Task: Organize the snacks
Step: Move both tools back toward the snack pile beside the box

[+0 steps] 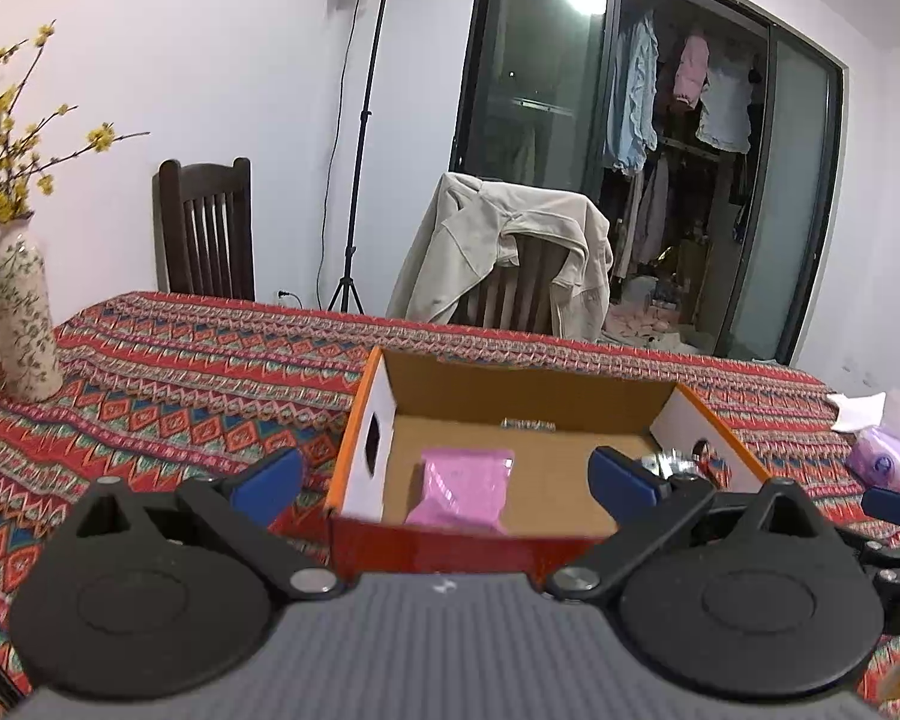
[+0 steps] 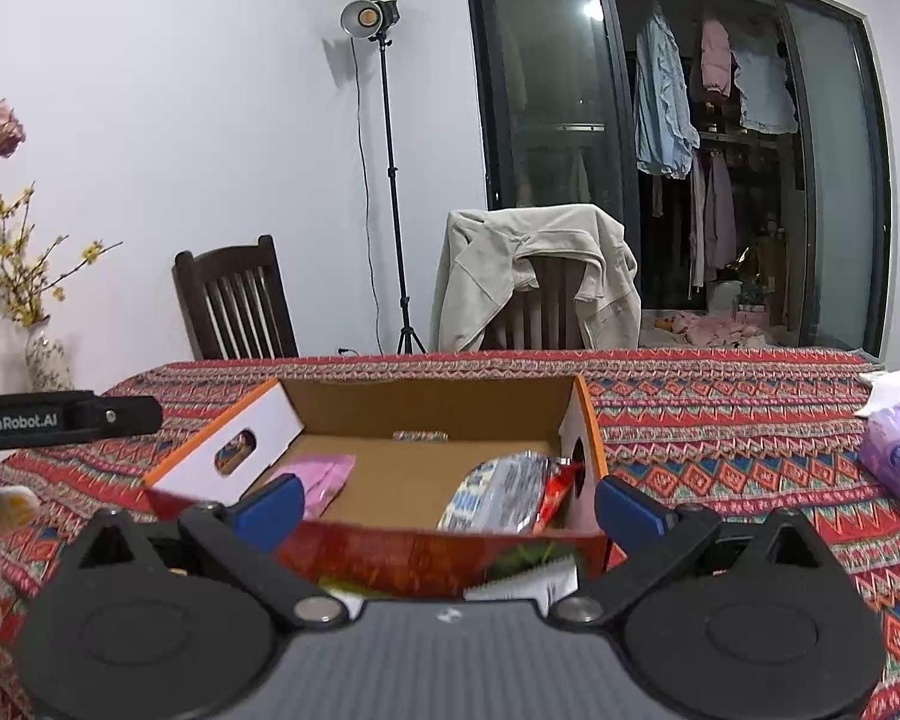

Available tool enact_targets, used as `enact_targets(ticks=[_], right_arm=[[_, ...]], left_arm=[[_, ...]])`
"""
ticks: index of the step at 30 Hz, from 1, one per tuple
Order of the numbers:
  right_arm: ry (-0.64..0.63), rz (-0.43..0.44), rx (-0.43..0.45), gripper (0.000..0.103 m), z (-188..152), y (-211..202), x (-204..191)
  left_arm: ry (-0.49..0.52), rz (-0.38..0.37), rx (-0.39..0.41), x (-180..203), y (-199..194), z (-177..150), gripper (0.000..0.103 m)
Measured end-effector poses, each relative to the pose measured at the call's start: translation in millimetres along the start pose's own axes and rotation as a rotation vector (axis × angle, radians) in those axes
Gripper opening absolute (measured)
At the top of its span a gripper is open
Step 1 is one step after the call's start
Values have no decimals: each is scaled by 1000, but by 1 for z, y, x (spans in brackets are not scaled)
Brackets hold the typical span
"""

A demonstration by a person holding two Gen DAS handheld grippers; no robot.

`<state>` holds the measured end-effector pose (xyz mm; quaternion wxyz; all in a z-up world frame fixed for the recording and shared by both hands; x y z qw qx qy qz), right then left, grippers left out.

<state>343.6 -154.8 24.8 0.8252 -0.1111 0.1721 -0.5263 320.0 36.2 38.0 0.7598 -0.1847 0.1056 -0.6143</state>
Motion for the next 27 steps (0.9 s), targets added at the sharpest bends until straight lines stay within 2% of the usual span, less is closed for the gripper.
enact_targets(ticks=[17, 27], right_arm=[[7, 20, -80, 103, -63, -32, -15], [-5, -13, -146, 103, -96, -41, -13]], left_arm=[[-22, 25, -67, -44, -25, -61, 103], [-11, 45, -78, -61, -40, -89, 103]])
Point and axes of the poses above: each gripper's, at about its wrist camera, not at the fingertips, and y roughly the way its jaws point, x to its right, z to its top, the point moved 10 cm from there along y, roughly the way its jaws point, and after that the axes turned 8 degrees about z, right-handed, at the moved point
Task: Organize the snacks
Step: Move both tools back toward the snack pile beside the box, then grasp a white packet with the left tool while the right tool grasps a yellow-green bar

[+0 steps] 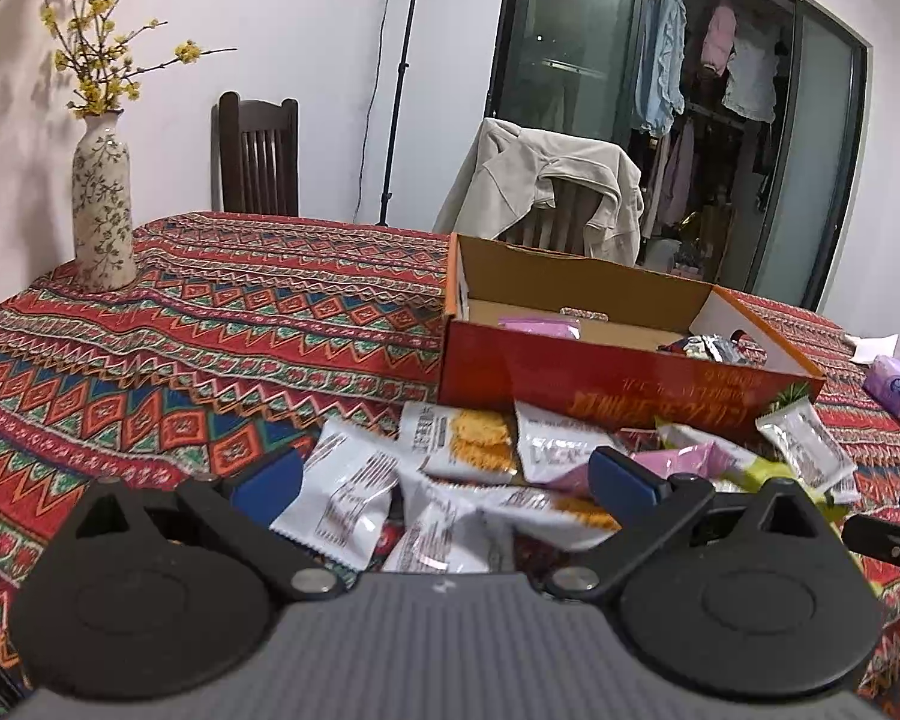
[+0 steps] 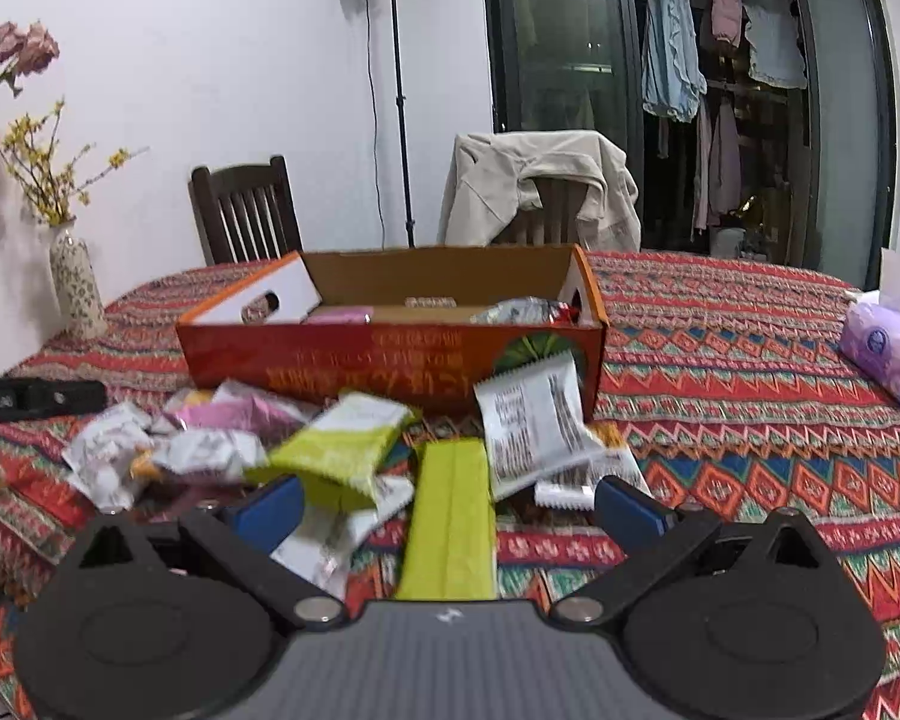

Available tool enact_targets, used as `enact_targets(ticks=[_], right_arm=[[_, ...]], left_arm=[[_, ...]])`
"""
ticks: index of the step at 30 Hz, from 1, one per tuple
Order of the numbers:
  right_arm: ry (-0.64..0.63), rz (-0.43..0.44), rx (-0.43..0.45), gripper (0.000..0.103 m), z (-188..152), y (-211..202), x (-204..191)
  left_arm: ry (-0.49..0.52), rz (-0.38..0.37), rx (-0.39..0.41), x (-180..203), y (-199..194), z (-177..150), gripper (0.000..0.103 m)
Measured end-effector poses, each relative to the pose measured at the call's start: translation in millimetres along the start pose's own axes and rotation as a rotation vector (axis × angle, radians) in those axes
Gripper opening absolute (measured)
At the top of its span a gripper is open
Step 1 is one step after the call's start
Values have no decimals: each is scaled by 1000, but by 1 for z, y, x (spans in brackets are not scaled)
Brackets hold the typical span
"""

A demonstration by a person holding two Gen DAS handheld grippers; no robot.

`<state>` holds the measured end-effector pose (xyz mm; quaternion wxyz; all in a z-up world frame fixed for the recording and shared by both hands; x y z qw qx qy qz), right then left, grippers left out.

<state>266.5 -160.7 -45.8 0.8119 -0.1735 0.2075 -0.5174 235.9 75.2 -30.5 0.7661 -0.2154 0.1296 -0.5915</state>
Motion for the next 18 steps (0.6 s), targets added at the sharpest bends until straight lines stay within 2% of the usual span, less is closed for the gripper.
enact_targets(ticks=[6, 8, 12, 14, 18], right_arm=[[-6, -12, -40, 100, -12, 4, 4], [-7, -13, -54, 89, -13, 9, 5], [-17, -12, -95, 78, -14, 23, 5], [-21, -6, -113, 67, -14, 31, 4], [-6, -7, -127, 55, -12, 43, 6]], left_arm=[[-2, 10, -24, -9, 1, -13, 103], [-8, 16, -31, -12, 2, -17, 103], [-8, 27, -39, -17, 3, -19, 103], [-8, 34, -41, -20, 4, -19, 103], [-17, 41, -49, -25, 5, -21, 103]])
Point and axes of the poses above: each gripper's, at about its wrist camera, not at the fingertips, and y roughly the way its jaws point, x to its right, z to its top, the point moved 10 cm from there along y, roughly the way its jaws point, and after that the axes turned 8 degrees about z, right-handed, at the moved point
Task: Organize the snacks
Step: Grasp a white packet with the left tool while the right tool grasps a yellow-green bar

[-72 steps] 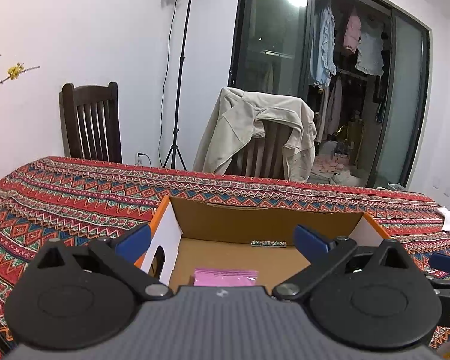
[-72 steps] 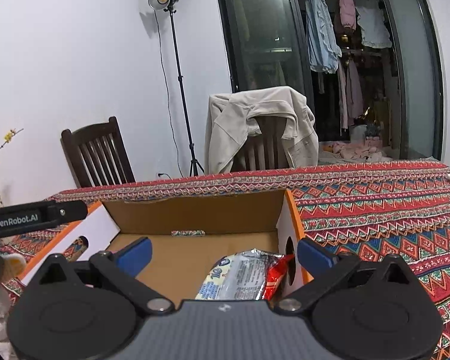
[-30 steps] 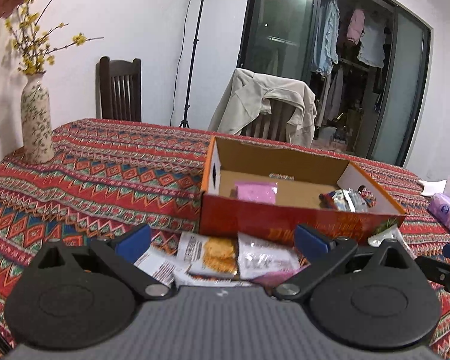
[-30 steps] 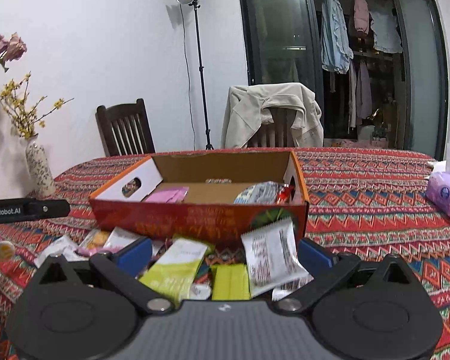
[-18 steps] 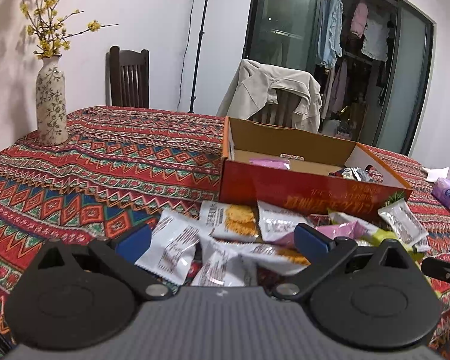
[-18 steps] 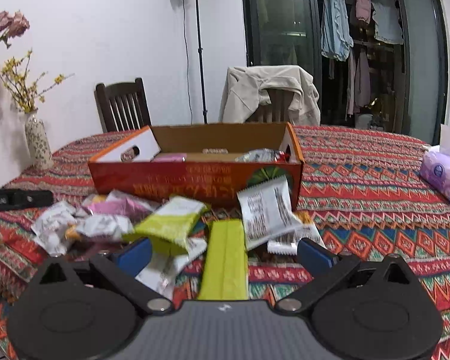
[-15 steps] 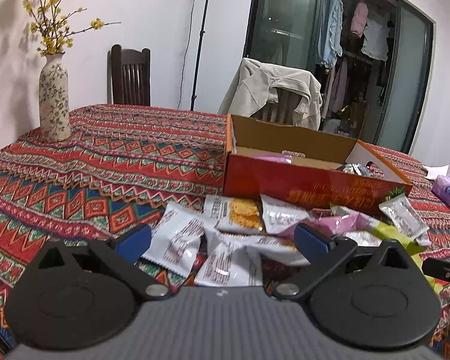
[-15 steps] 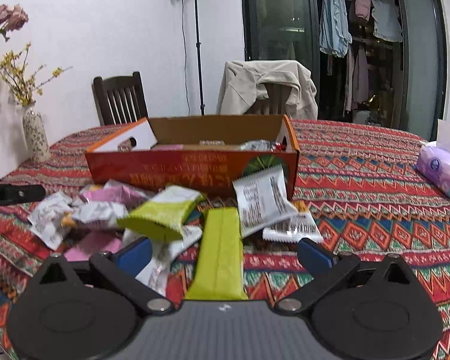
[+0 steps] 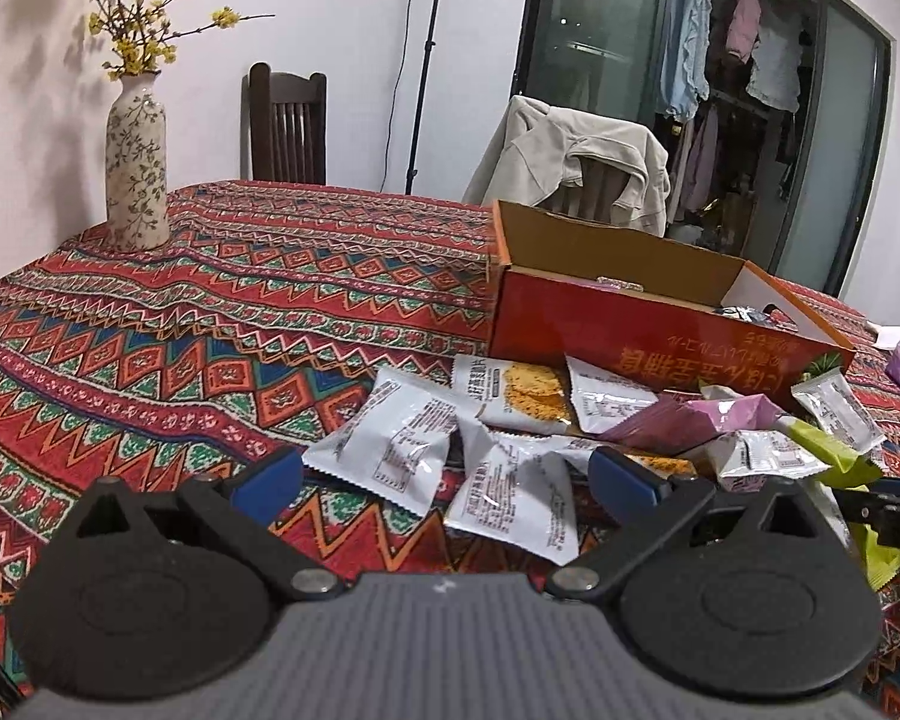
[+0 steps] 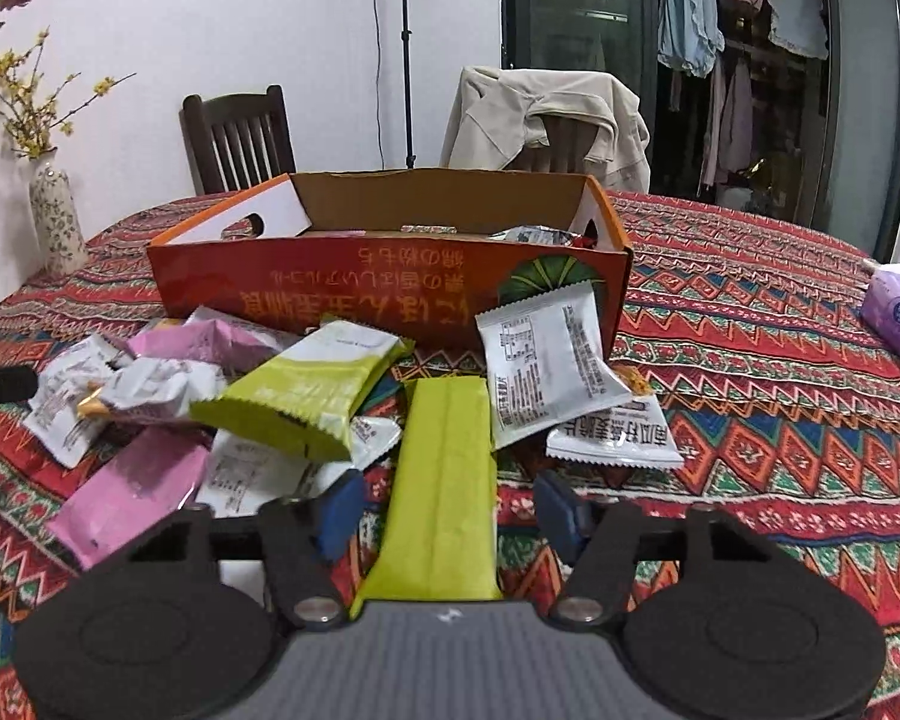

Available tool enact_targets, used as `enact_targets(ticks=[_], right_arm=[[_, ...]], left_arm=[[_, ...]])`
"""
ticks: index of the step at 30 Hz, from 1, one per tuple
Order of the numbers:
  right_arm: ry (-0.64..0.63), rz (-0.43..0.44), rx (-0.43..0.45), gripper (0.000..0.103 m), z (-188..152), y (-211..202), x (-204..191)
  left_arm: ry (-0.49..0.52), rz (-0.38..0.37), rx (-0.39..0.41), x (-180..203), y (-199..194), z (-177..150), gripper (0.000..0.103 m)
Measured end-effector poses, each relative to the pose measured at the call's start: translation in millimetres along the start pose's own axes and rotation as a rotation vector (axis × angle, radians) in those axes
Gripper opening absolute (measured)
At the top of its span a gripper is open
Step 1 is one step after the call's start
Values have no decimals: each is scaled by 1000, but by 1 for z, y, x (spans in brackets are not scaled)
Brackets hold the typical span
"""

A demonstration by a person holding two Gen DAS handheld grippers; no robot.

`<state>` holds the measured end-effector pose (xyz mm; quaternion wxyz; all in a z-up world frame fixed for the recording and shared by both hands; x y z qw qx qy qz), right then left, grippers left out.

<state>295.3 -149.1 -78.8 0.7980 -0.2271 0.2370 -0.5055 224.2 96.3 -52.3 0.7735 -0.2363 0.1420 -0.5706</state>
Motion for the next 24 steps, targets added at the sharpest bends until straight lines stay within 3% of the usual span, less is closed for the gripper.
enact_targets(ticks=[2, 7, 11, 24], right_arm=[[1, 6, -13, 48, -2, 5, -1], [-22, -6, 1, 46, -3, 8, -3], [-46, -9, 14, 36, -3, 5, -6], [-20, -35, 177, 34, 18, -32, 4]], left_arm=[[0, 3, -3, -1, 1, -1, 103], [-3, 8, -10, -2, 4, -2, 103], [2, 5, -18, 0, 7, -5, 103], [25, 54, -3, -11, 10, 7, 103]])
Point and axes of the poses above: each gripper's, at about its wrist camera, not at the fingertips, and y roughly the way its jaws point, x to its right, z to its top, the point moved 10 cm from there along y, roughly the way its jaws point, and after that the axes turned 8 degrees about z, right-handed, at the moved point
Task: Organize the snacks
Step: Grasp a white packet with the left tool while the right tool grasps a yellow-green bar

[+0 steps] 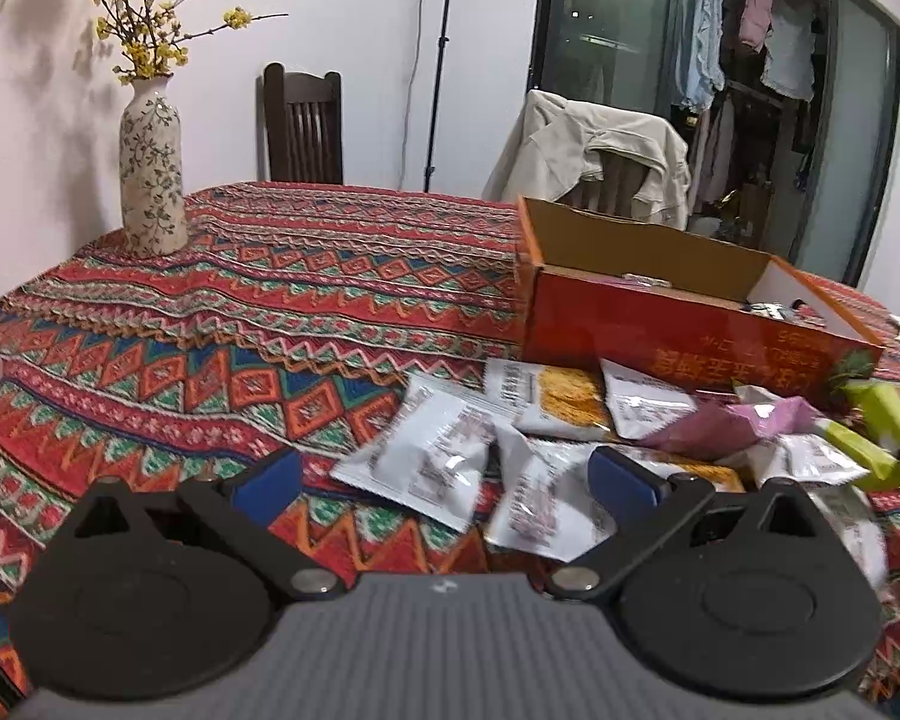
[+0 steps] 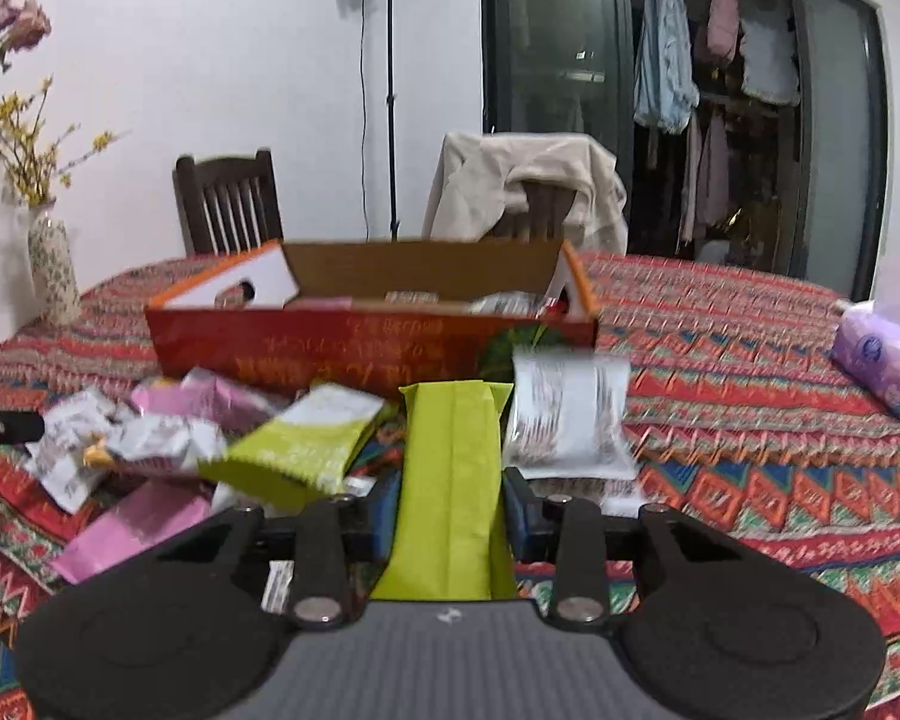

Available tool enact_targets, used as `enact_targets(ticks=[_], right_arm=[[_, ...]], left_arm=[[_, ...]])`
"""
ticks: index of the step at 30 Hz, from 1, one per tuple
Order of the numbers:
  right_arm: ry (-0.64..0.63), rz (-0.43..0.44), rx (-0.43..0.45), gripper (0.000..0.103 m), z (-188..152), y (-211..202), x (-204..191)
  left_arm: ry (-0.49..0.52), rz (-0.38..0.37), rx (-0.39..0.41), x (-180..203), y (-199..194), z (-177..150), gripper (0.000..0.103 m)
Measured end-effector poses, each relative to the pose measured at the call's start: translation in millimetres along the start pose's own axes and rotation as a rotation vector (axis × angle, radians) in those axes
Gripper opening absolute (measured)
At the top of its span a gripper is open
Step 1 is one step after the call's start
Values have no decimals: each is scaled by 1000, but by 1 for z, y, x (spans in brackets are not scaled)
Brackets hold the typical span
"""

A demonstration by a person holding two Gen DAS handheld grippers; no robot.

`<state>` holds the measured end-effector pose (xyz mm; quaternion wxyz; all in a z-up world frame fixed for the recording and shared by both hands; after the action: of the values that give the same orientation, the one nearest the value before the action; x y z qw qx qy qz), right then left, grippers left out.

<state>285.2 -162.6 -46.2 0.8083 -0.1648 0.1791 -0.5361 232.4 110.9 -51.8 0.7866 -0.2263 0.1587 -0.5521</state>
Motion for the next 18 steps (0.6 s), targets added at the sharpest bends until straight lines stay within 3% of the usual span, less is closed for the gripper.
enact_targets(ticks=[11, 15, 18], right_arm=[[-10, 16, 39, 34, 18, -1, 1], [-6, 23, 35, 35, 18, 3, -1], [-5, 26, 33, 35, 18, 5, -1]], left_arm=[[95, 96, -92, -20, 44, 6, 103], [172, 78, -144, -12, 59, 0, 103], [198, 77, -140, -7, 63, 1, 103]])
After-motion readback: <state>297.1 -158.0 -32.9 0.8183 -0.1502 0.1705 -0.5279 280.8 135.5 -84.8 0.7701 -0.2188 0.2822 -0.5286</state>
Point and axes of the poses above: each gripper's, at about its wrist camera, not at the fingertips, and y roughly the way its jaws point, x to its right, z to its top, the point moved 10 cm from there along y, roughly the way its jaws point, and after that the axes turned 8 degrees about z, right-handed, at the moved point
